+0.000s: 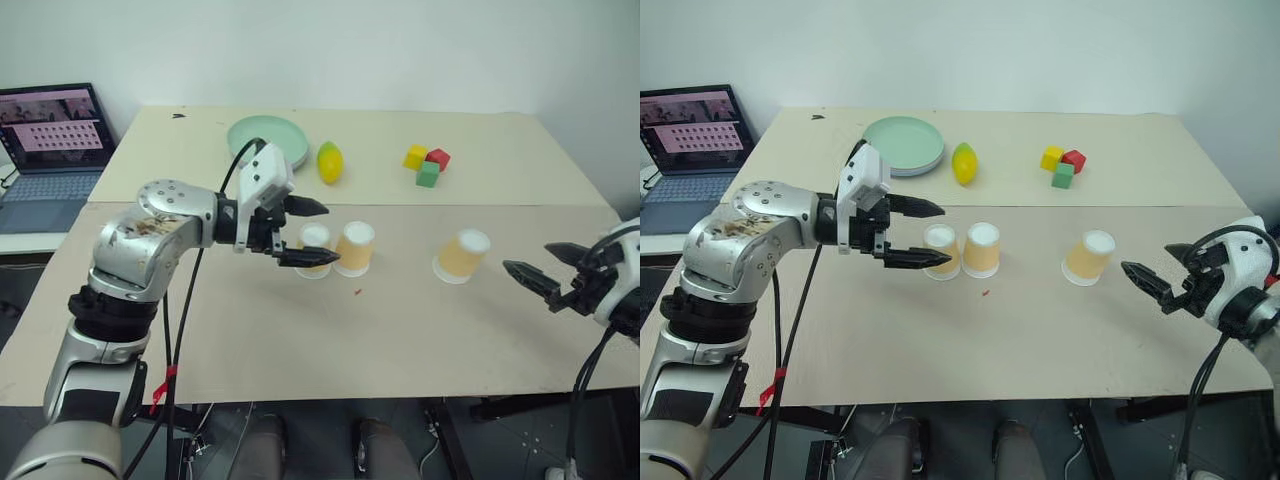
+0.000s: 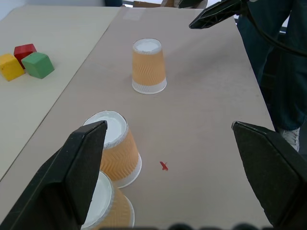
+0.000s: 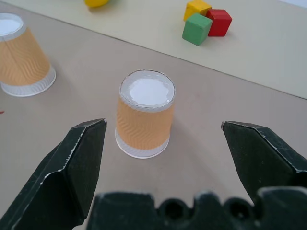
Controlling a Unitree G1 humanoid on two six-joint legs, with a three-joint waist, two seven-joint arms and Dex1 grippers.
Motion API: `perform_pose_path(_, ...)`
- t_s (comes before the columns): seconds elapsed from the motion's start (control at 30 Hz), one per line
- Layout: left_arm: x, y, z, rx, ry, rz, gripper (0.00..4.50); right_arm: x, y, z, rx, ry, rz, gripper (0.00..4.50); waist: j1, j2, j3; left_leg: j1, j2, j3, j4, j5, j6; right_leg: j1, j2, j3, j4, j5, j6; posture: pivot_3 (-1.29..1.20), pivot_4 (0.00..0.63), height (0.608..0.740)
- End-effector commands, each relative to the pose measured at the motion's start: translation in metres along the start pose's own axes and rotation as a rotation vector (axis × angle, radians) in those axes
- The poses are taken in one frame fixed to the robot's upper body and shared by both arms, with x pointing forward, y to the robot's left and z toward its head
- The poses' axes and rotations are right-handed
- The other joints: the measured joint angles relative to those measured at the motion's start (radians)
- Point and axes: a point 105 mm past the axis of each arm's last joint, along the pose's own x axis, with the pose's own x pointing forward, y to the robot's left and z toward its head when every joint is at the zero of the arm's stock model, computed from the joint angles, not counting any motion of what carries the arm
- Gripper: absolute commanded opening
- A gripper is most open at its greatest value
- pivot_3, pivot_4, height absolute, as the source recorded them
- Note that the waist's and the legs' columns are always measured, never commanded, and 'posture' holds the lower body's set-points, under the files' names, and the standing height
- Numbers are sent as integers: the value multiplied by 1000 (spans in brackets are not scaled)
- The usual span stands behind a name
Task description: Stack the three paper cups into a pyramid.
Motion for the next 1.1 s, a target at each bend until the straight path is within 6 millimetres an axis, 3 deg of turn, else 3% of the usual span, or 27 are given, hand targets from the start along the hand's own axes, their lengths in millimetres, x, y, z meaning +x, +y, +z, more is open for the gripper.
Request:
perform_pose_path(0.03,-2,5,6,40,-8,31,4438,10,4,1,-2,-54,15,4500,-3,0,0,0,0,0,0,0,0,0,0,0,0,0,0,0,150,740)
perform_pose_path(0.27,-7,8,0,43,29,52,4438,36,7,-25,56,-40,50,4500,-8,1,0,0,0,0,0,0,0,0,0,0,0,0,0,0,150,740)
perform_pose_path(0.43,-9,6,-3,34,41,53,4438,57,-2,-29,55,-40,57,4500,-15,2,0,0,0,0,0,0,0,0,0,0,0,1,-1,0,150,740)
perform_pose_path(0.73,-13,9,-8,16,55,94,4438,85,-4,-17,10,-63,98,4500,-18,3,1,0,-1,0,0,0,0,0,0,0,1,3,-6,0,150,740)
perform_pose_path(1.1,-11,9,-13,3,54,117,4438,103,7,17,-45,-120,151,4500,-17,3,1,0,0,0,0,0,0,-1,0,1,1,4,-6,0,150,740)
